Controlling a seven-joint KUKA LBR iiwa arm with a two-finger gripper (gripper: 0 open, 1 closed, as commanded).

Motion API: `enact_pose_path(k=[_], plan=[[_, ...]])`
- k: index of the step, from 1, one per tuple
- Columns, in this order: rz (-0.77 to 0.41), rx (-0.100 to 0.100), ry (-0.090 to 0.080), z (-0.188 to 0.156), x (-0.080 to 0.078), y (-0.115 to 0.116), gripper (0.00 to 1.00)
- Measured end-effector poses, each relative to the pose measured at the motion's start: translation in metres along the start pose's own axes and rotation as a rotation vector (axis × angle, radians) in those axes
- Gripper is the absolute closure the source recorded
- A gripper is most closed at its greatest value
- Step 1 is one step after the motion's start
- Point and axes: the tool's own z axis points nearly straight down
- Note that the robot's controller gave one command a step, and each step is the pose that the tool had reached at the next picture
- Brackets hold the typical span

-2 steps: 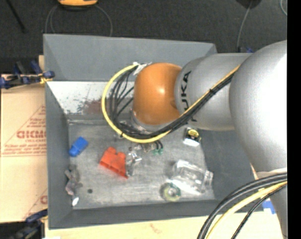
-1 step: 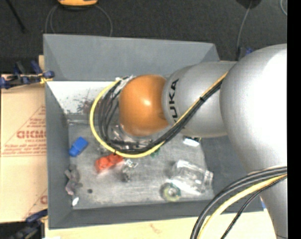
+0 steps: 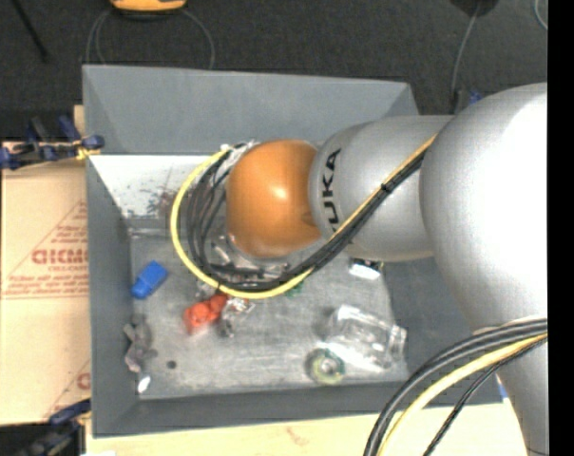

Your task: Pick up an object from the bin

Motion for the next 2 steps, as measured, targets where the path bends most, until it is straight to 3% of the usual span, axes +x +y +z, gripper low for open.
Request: enact_pose_path(k=[1, 2], plan=[[-0.179, 0.0, 0.004, -0.1921, -0.0148, -0.003, 1.0], [-0.177, -0.007, 0.011, -0.1874, -0.0137, -0.0013, 0.0]])
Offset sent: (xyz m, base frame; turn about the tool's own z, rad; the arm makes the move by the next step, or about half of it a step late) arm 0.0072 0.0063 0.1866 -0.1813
